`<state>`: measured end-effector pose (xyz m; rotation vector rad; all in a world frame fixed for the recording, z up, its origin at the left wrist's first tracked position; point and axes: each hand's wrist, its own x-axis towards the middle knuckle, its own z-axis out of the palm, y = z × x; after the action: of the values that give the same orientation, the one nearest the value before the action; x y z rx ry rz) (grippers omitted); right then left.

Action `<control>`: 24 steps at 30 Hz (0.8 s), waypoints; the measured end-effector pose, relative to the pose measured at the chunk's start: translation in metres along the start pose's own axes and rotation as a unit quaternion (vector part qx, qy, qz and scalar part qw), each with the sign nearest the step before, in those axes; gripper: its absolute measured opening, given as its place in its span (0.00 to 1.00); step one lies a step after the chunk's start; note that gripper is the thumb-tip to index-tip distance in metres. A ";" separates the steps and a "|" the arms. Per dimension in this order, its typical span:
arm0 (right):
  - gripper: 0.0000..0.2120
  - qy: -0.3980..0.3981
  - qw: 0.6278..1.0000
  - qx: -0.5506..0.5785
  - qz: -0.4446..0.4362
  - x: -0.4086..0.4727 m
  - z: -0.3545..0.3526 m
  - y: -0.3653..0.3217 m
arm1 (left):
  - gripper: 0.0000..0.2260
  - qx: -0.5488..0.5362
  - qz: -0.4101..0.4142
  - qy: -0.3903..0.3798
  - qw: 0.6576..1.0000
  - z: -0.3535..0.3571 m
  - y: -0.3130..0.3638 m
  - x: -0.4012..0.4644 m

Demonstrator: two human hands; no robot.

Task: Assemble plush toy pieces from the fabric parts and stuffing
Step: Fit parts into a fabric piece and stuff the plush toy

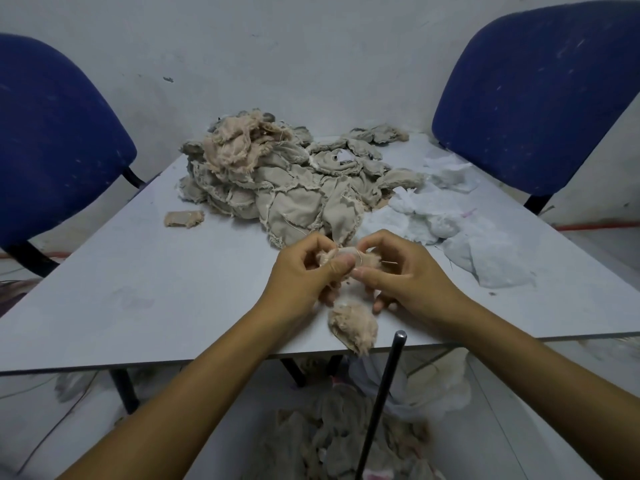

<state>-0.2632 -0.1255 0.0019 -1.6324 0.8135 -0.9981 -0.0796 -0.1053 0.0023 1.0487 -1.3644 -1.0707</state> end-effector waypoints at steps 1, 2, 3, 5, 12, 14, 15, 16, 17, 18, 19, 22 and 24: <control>0.09 0.006 1.000 0.012 0.009 -0.001 -0.001 -0.001 | 0.07 -0.009 -0.006 -0.028 1.000 -0.002 0.001 0.000; 0.08 0.007 0.999 0.025 0.020 -0.002 -0.001 -0.002 | 0.07 -0.020 -0.014 -0.059 0.998 -0.004 0.001 0.001; 0.08 0.003 0.999 0.037 0.030 -0.002 -0.002 -0.003 | 0.06 -0.038 -0.024 -0.092 0.995 -0.007 0.002 0.001; 0.06 -0.005 0.997 0.058 0.042 -0.002 -0.003 -0.005 | 0.04 -0.082 -0.036 -0.144 0.986 -0.011 0.004 0.001; 0.10 -0.013 0.999 0.012 0.036 0.003 0.007 -0.008 | 0.08 -0.168 -0.030 -0.076 0.982 -0.011 0.001 0.001; 0.06 -0.011 0.999 0.036 0.036 0.004 0.005 -0.006 | 0.09 -0.126 -0.031 -0.053 0.990 -0.008 0.002 0.000; 0.07 -0.012 0.998 0.050 0.042 0.005 0.005 -0.005 | 0.10 -0.094 -0.026 -0.038 0.994 -0.006 0.002 -0.001; 0.08 -0.015 0.997 0.064 0.050 0.006 0.003 -0.004 | 0.10 -0.064 -0.019 -0.022 0.998 -0.003 0.001 -0.001; 0.08 -0.019 0.995 0.078 0.058 0.007 0.003 -0.004 | 0.11 -0.039 -0.012 -0.005 0.999 0.001 0.000 -0.002; 0.07 -0.028 0.993 0.090 0.066 0.008 0.002 -0.004 | 0.12 -0.027 -0.010 0.011 1.000 0.004 -0.001 -0.002; 0.05 -0.041 0.992 0.097 0.073 0.009 0.001 -0.005 | 0.13 -0.028 -0.012 0.023 0.999 0.005 -0.001 -0.002; 0.06 -0.085 0.990 0.085 0.070 0.009 -0.001 -0.004 | 0.15 -0.065 -0.028 0.018 0.997 0.003 0.001 0.001; 0.10 -0.086 0.992 0.065 0.067 0.009 0.000 -0.003 | 0.14 -0.074 -0.027 0.011 0.997 0.001 0.001 0.003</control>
<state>-0.2588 -0.1329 0.0065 -1.5080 0.7161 -0.7885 -0.0811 -0.1076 0.0034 0.9896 -1.2246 -1.1788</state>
